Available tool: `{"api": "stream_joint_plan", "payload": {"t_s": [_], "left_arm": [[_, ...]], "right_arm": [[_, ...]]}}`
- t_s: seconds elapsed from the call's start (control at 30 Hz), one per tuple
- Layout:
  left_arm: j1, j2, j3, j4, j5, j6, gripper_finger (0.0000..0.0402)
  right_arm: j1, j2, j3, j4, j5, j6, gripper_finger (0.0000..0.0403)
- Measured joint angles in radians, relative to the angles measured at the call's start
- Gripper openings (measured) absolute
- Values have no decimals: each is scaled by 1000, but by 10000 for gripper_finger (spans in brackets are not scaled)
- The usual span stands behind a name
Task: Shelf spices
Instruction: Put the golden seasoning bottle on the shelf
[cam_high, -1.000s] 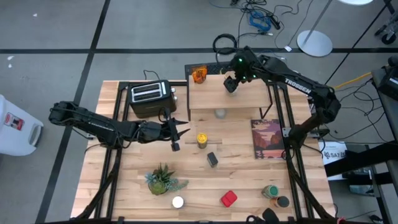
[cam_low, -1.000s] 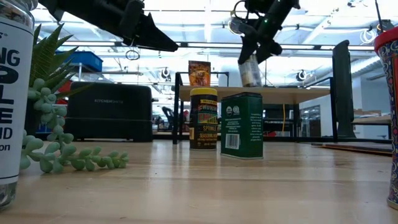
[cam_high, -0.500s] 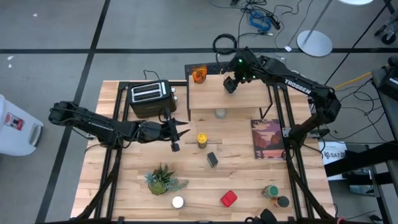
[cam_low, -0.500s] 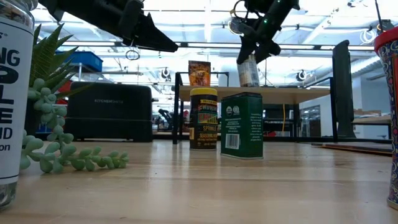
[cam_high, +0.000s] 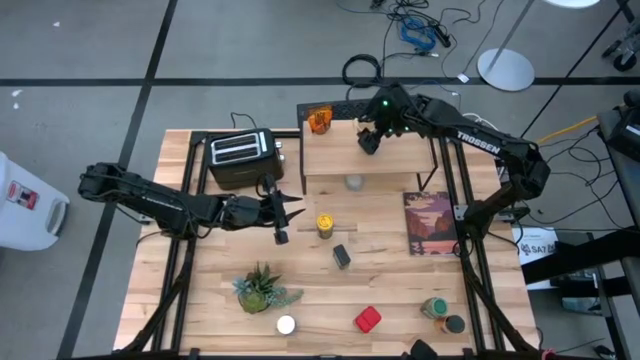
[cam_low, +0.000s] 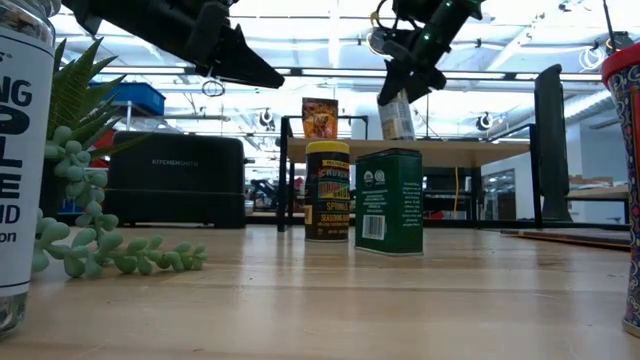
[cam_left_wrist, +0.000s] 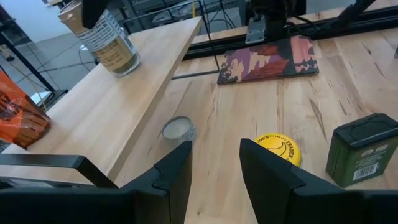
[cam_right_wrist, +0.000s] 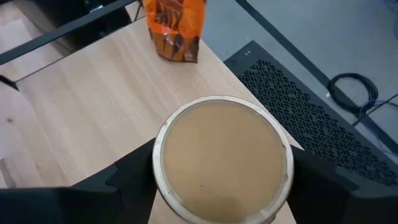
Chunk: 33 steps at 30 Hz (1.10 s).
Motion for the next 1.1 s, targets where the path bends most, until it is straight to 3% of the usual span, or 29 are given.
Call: {"api": "stream_joint_plan", "payload": {"t_s": [0.87, 1.1], "left_arm": [[0, 0, 0, -29, 2, -27, 144], [0, 0, 0, -31, 2, -28, 144]], "right_arm": [[13, -95, -5, -51, -9, -89, 284], [12, -96, -4, -26, 46, -83, 279]]}}
